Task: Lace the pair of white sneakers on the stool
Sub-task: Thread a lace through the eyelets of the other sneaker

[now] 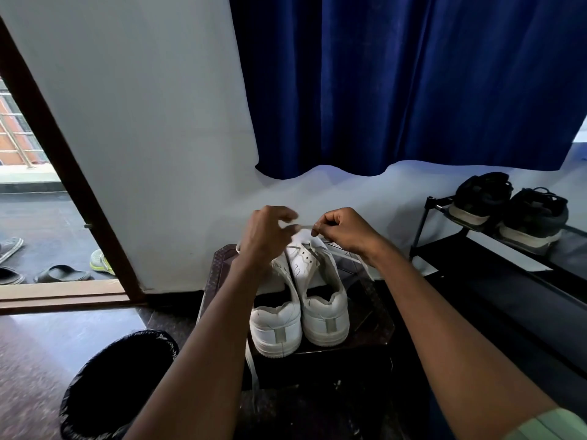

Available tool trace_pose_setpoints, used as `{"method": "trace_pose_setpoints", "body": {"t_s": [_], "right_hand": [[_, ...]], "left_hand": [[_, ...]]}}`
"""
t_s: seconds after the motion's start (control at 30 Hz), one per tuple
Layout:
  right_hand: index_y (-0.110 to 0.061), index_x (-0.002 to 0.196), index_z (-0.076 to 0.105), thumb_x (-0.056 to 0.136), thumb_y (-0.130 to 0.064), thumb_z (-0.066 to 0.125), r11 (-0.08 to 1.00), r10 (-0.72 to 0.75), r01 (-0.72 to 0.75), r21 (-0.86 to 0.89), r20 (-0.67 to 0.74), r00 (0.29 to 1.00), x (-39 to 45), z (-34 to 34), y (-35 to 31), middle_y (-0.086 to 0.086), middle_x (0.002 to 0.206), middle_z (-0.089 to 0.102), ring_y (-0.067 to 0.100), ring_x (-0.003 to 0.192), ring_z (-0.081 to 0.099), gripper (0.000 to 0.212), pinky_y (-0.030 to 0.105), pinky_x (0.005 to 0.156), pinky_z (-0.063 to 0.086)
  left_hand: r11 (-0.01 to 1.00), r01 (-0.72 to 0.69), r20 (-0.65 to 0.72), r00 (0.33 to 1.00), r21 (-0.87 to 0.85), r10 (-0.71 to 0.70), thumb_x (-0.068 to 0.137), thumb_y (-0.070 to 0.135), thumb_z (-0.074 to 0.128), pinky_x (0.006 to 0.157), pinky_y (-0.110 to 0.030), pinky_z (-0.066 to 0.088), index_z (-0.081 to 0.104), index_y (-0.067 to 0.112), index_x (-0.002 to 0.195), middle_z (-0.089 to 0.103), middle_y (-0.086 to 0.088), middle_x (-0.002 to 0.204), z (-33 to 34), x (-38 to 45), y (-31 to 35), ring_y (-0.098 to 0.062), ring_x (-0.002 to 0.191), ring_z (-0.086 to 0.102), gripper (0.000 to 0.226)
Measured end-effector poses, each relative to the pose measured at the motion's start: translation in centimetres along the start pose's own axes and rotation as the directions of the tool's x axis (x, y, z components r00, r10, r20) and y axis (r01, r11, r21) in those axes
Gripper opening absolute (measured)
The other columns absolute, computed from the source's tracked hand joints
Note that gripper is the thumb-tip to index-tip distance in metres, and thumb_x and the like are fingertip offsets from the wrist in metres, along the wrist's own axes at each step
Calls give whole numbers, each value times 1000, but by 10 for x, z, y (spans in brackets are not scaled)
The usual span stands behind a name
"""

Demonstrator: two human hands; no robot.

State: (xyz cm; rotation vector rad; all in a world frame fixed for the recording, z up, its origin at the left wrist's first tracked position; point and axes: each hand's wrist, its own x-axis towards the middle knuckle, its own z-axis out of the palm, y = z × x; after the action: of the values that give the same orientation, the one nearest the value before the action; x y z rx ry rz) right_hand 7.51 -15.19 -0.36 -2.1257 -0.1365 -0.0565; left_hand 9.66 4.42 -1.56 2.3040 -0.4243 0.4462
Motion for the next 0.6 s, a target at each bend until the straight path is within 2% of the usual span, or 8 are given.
{"method": "trace_pose_setpoints", "body": {"t_s": [0.07, 0.17, 0.23, 0.3, 0.4, 0.47, 0.53, 0.6], "right_hand": [[-16, 81, 78, 96, -28, 70, 1000, -16, 15, 23, 25, 1000, -1, 3, -4, 4, 66, 62, 12, 62, 49, 21, 30, 63, 41], [-16, 84, 79, 99, -24, 67, 999, -6, 7, -34, 19, 1000, -1, 2, -5, -8, 64, 64, 9, 64, 53, 21, 26, 65, 44], [-17, 82, 79, 99, -24, 66, 999, 13, -12, -29, 13, 1000, 1, -1, -1, 2, 75, 73, 14, 71, 58, 23, 32, 70, 49], [-18, 78, 79, 97, -26, 67, 1000, 26, -26, -17, -1, 1000, 2, -2, 3, 14, 88, 77, 18, 73, 58, 23, 37, 73, 51], [-16, 81, 79, 99, -24, 66, 1000, 9, -9, -26, 0, 1000, 0, 1, 0, 6, 72, 71, 13, 67, 56, 23, 32, 68, 47], [-9, 83, 77, 99, -18, 64, 1000, -10, 10, -8, 9, 1000, -2, 4, -4, -2, 62, 59, 8, 58, 48, 23, 29, 63, 42], [-9, 83, 77, 99, -18, 65, 1000, -11, 11, -18, 8, 1000, -3, 5, -5, -3, 62, 59, 8, 58, 49, 22, 30, 64, 43], [-15, 83, 79, 99, -22, 67, 999, 7, -6, -45, 7, 1000, -2, 3, -2, -2, 66, 64, 10, 66, 55, 22, 32, 70, 48]], "left_hand": [[990, -49, 114, 991, -136, 65, 86, 14, 82, 71, -35, 63, 81, 14, 103, 79, 1, 86, 2, -1, 8, -6, 64, 74, 17], [1000, 2, -55, 998, 24, 0, 86, 10, 80, 63, -37, 62, 83, 19, 88, 77, 2, 76, 5, 1, 4, -12, 62, 71, 9], [967, 176, -184, 973, 182, -143, 88, 7, 73, 58, -34, 58, 83, 19, 89, 78, -2, 83, 0, -1, -3, -21, 65, 70, 16], [940, 245, -226, 955, 237, -192, 89, 5, 71, 56, -30, 51, 83, 19, 92, 79, -4, 88, -4, -1, -9, -23, 69, 71, 18], [999, 44, -29, 999, 5, -44, 87, 13, 81, 65, -33, 62, 80, 15, 104, 79, -3, 94, 1, 0, -3, -13, 66, 74, 17], [983, 15, 137, 991, -184, 11, 84, 12, 84, 73, -38, 64, 80, 12, 104, 79, -3, 88, 5, 1, 5, -11, 66, 75, 21], [987, 2, 133, 991, -159, 19, 83, 10, 84, 72, -37, 64, 82, 14, 93, 78, -1, 76, 9, 2, 7, -11, 64, 74, 11], [1000, 11, 13, 1000, -14, -11, 83, 10, 83, 66, -32, 62, 83, 17, 83, 77, 2, 72, 10, 4, -1, -9, 60, 70, 6]]}}
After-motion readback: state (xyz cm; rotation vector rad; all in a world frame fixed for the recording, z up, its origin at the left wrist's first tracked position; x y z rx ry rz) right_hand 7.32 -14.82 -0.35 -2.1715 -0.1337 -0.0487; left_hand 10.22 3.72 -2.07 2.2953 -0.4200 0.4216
